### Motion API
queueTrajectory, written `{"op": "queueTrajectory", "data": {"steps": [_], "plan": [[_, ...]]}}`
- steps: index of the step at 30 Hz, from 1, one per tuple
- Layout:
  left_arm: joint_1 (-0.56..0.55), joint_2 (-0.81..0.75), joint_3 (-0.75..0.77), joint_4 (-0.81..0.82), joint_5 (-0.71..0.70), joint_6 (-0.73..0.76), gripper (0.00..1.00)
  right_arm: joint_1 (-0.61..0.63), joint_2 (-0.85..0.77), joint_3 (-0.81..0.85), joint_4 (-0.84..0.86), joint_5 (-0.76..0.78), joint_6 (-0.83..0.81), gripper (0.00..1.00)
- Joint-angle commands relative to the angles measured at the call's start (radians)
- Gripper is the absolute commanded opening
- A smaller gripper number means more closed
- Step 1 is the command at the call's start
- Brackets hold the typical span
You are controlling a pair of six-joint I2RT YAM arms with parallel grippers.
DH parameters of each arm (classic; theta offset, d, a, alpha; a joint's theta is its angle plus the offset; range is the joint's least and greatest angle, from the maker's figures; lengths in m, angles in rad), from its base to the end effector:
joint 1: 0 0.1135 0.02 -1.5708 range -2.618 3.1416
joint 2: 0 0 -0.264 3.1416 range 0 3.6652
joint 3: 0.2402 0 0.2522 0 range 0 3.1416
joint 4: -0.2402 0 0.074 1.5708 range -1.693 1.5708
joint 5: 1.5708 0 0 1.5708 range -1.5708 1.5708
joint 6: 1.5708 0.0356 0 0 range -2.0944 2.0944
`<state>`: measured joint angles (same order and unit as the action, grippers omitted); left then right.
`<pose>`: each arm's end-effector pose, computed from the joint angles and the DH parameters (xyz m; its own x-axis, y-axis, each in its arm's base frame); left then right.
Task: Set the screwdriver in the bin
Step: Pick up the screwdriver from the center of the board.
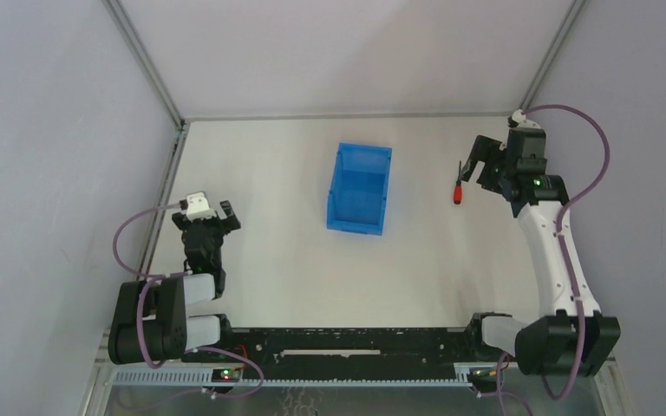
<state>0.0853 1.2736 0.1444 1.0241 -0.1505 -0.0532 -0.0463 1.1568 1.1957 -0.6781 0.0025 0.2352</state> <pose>0.2090 0.0232 0.1587 -0.0920 -0.0606 -0.9939 -0.2380 0.9706 -0.0372 0.2439 -0.0114 0.3593 -0.5682 0.2596 -0.7808 0.1858 0.9649 0.1856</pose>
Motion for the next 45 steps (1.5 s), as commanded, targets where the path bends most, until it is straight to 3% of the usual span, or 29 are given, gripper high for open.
{"op": "queueTrajectory", "data": {"steps": [1, 25, 45], "plan": [[-0.009, -0.017, 0.043, 0.037, -0.004, 0.015, 1.0, 0.016, 0.088, 0.069, -0.044, 0.054, 0.016, 1.0], [-0.007, -0.017, 0.043, 0.037, -0.004, 0.015, 1.0, 0.037, 0.722, 0.32, -0.065, 0.111, -0.01, 0.92], [-0.008, -0.018, 0.043, 0.037, -0.004, 0.015, 1.0, 0.024, 0.913, 0.338, -0.006, 0.134, -0.044, 0.73]]}}
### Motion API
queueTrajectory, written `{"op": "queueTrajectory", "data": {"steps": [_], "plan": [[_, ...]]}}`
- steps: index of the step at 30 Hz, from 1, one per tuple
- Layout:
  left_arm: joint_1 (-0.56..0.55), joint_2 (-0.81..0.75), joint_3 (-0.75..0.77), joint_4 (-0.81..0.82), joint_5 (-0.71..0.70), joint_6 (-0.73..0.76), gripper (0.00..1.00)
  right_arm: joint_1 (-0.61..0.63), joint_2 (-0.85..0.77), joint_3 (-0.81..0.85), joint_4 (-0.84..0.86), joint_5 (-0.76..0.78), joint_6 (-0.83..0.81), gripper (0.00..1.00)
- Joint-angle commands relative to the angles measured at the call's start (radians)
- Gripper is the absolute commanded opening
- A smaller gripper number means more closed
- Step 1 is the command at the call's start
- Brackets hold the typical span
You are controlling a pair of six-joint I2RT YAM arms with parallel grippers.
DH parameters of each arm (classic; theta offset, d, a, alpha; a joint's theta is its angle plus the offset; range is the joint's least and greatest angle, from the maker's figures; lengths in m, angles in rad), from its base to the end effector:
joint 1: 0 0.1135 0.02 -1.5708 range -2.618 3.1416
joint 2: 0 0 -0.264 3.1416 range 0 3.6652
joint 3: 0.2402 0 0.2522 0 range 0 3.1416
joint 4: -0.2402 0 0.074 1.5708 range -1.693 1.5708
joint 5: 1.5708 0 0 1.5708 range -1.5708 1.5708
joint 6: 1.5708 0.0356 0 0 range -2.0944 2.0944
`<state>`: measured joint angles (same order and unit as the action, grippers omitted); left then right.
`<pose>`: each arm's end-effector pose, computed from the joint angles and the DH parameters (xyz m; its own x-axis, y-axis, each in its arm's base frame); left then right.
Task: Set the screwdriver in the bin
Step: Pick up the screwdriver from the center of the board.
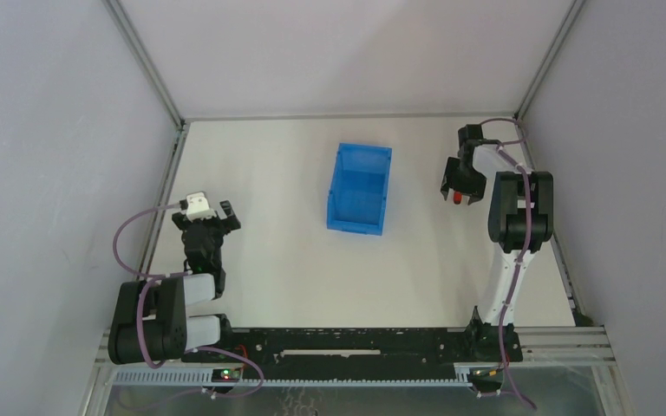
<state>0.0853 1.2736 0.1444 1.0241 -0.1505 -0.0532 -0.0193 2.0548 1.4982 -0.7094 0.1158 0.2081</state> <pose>0.2090 0.0232 0.1587 -0.0920 -0.0606 -0.9939 -0.2380 0.9706 -0.0372 0.4152 -0.0121 0.1644 -0.9220 0.2231 -0.3164 0.2497 0.9672 -0.0458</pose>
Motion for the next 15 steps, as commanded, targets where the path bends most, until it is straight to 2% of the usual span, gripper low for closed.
{"op": "queueTrajectory", "data": {"steps": [1, 10, 15], "plan": [[-0.008, -0.017, 0.043, 0.037, -0.004, 0.015, 1.0, -0.003, 0.022, 0.036, 0.026, 0.019, -0.018, 0.73], [-0.007, -0.017, 0.043, 0.037, -0.004, 0.016, 1.0, -0.005, 0.059, 0.034, 0.04, 0.017, -0.039, 0.64], [-0.008, -0.017, 0.043, 0.037, -0.004, 0.015, 1.0, -0.013, 0.066, 0.031, 0.049, 0.003, -0.038, 0.45]]}}
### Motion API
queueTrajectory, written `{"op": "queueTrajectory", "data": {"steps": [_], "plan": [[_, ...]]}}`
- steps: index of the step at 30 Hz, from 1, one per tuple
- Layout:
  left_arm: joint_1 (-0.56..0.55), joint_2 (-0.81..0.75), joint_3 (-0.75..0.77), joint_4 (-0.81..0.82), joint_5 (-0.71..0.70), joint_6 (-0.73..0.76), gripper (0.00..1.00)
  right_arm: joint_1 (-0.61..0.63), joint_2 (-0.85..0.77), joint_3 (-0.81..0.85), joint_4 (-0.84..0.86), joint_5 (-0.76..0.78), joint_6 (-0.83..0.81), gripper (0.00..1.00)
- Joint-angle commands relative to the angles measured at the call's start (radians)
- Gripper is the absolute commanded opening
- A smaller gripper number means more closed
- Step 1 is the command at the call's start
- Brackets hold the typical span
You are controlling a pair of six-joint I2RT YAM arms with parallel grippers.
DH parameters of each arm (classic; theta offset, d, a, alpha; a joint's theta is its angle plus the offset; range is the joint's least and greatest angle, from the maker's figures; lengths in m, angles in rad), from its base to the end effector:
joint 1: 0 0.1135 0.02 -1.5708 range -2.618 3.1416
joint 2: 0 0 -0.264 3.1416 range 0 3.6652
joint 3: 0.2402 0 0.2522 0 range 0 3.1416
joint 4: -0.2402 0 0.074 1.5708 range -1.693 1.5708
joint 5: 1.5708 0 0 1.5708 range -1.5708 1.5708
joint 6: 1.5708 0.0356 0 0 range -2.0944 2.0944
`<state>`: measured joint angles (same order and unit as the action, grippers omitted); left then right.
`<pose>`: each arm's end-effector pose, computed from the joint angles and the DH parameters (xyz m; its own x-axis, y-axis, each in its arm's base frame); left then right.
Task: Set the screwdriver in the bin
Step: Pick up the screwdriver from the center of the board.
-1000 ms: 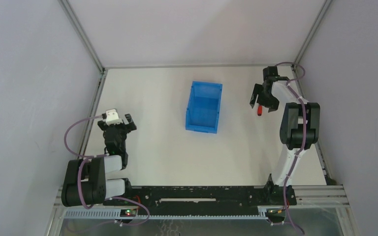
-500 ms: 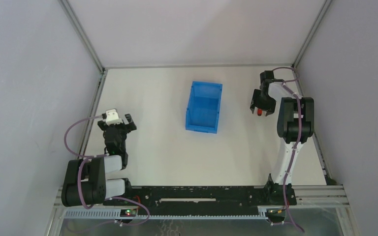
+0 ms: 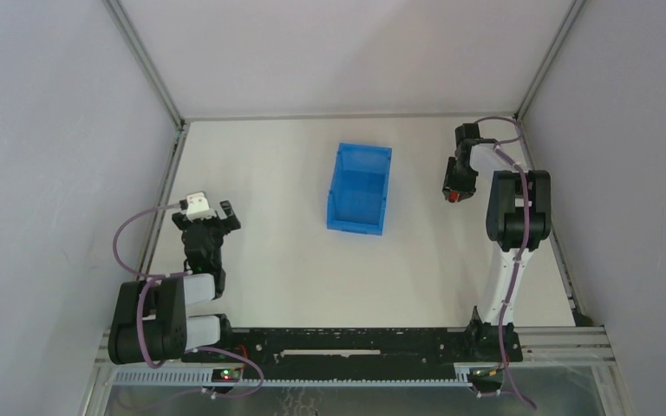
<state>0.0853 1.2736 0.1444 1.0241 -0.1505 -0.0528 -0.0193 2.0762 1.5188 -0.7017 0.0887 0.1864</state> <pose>0.2090 0.0232 0.1587 -0.0921 -0.0602 -0.9939 -0.2380 0.9706 -0.0368 0.4209 -0.0113 0.1616 -0.9266 0.2025 -0.3170 0.2220 0.9747 -0.0260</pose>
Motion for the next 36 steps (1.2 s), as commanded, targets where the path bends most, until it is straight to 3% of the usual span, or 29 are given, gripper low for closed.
{"op": "queueTrajectory", "data": {"steps": [1, 5, 9, 18, 36], "plan": [[-0.008, -0.017, 0.043, 0.037, -0.004, 0.015, 1.0, -0.013, 0.043, 0.009, 0.042, 0.034, -0.017, 0.39], [-0.007, -0.017, 0.043, 0.037, -0.004, 0.015, 1.0, -0.016, 0.028, 0.0, 0.047, 0.044, -0.021, 0.21], [-0.007, -0.017, 0.043, 0.037, -0.004, 0.015, 1.0, -0.018, -0.008, -0.013, 0.064, 0.05, -0.027, 0.12], [-0.008, -0.017, 0.043, 0.037, -0.004, 0.016, 1.0, -0.011, -0.162, -0.008, 0.032, 0.078, -0.032, 0.0], [-0.008, -0.018, 0.044, 0.037, -0.004, 0.014, 1.0, 0.028, -0.475, 0.109, -0.188, 0.044, 0.025, 0.01]]}}
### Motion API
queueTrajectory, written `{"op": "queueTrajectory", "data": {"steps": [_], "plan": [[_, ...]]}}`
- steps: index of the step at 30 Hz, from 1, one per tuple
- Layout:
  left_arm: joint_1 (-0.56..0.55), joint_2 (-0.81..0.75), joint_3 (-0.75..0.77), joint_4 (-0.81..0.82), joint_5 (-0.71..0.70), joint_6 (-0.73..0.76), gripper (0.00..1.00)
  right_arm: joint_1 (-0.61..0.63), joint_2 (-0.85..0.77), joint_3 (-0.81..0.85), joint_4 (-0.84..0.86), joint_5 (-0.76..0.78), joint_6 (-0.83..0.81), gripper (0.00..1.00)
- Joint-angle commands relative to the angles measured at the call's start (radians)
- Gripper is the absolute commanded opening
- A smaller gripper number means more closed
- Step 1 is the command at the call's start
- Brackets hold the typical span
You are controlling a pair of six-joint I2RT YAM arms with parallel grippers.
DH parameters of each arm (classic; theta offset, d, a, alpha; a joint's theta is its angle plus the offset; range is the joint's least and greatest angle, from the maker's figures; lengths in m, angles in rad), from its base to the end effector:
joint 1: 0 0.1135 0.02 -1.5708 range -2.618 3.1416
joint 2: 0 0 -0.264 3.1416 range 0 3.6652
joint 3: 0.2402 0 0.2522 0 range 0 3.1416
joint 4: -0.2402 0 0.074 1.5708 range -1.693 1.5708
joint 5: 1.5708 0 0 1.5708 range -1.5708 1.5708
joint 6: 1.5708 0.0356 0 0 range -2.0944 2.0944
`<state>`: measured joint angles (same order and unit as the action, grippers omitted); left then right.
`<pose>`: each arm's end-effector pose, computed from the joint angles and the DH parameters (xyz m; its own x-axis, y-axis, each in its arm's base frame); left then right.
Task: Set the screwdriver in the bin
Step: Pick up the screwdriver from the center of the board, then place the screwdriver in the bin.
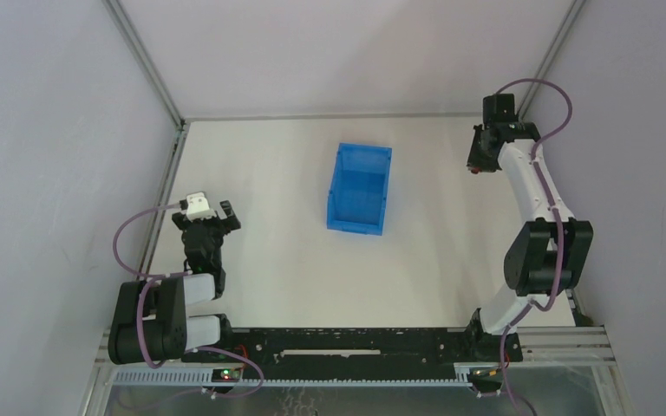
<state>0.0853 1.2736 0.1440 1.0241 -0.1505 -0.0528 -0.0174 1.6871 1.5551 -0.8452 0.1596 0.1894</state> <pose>0.2089 0.0232 0.1585 -0.0925 -0.0603 -0.9939 -0.2380 0.9706 -0.0367 0.3623 -0.0120 0.3125 -0.7940 0.1997 -0.5741 0.2602 0.9653 -0.0241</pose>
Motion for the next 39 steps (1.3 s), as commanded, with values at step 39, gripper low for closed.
{"op": "queueTrajectory", "data": {"steps": [39], "plan": [[-0.007, -0.017, 0.043, 0.037, -0.003, 0.016, 1.0, 0.628, 0.061, 0.283, 0.149, 0.012, -0.015, 0.03]]}}
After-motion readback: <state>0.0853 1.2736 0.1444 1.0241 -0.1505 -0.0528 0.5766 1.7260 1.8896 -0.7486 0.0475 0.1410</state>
